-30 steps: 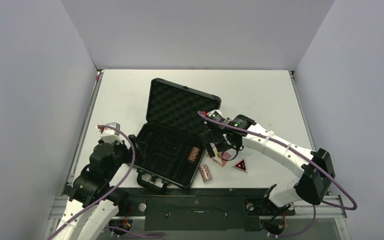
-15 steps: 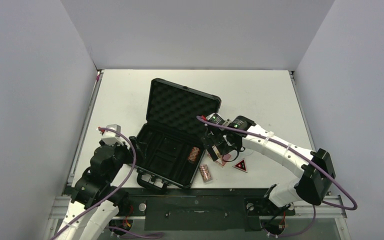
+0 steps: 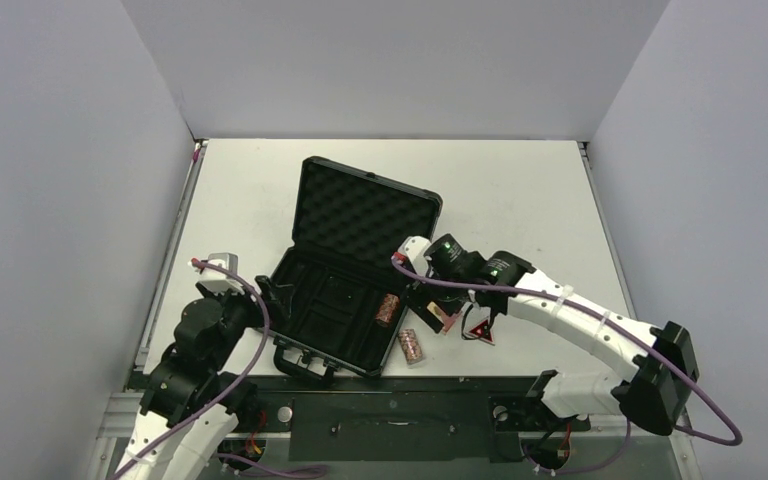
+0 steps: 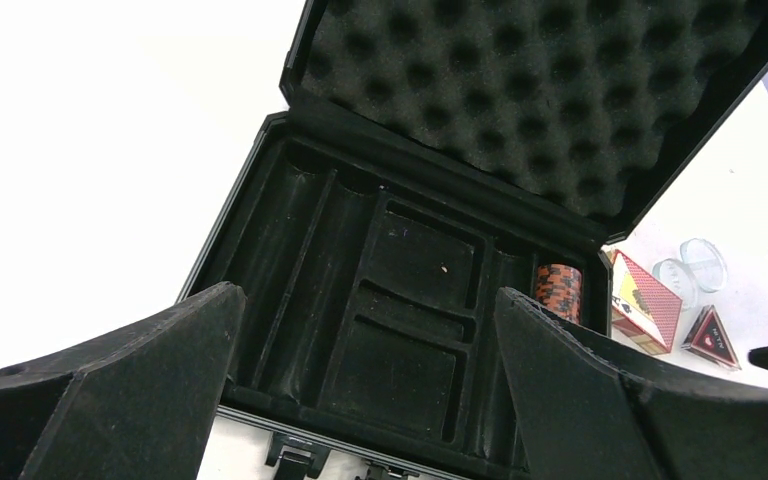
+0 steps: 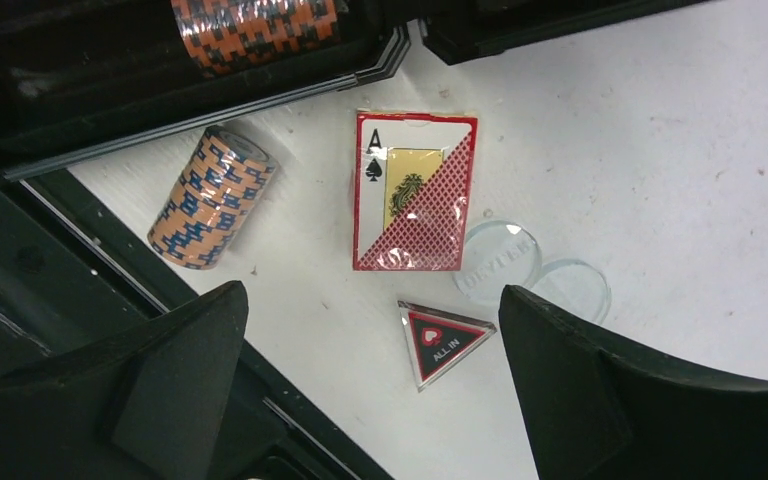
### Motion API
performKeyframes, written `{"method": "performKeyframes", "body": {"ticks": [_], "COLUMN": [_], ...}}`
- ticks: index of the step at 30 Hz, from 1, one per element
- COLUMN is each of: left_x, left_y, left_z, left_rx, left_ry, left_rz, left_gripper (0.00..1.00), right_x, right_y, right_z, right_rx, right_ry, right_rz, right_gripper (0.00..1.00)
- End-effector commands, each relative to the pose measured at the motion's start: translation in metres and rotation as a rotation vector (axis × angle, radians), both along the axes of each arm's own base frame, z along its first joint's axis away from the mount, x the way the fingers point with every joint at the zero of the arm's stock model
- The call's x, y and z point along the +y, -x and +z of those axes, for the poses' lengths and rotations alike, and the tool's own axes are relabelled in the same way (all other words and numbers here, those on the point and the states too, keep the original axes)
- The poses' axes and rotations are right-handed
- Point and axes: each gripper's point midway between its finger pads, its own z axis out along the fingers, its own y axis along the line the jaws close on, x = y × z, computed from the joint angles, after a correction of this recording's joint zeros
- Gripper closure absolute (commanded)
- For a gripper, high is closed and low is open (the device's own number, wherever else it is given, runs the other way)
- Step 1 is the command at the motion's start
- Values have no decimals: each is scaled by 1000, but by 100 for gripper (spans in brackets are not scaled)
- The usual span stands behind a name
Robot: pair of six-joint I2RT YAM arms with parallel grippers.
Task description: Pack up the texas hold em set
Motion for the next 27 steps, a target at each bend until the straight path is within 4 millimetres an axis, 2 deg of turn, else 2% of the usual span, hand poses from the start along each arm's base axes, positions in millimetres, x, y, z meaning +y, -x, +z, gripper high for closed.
{"method": "performKeyframes", "body": {"ticks": [1,6,10,19,27], "left_x": [-7,-8,-12,-12,-8], "left_y": [-2,3,7,4,1], "left_z": [15,21,24,20,18], "left_rx": [-79,-111,-135,-131,-121], "left_ry": [13,23,29,18,9], "left_rz": [-45,-63,-88,-81,-53], "left_gripper": [4,4,4,4,4], "right_x": [6,7,9,9,22], "right_y": [2,5,6,-16,-32], "right_z": [-24,-53,-69,-79,-92], "right_rx": [35,79,109,143,172], "right_ry": [72,91,107,107,38], "right_rz": [174,213,232,164,87], "right_gripper": [9,9,10,11,13]}}
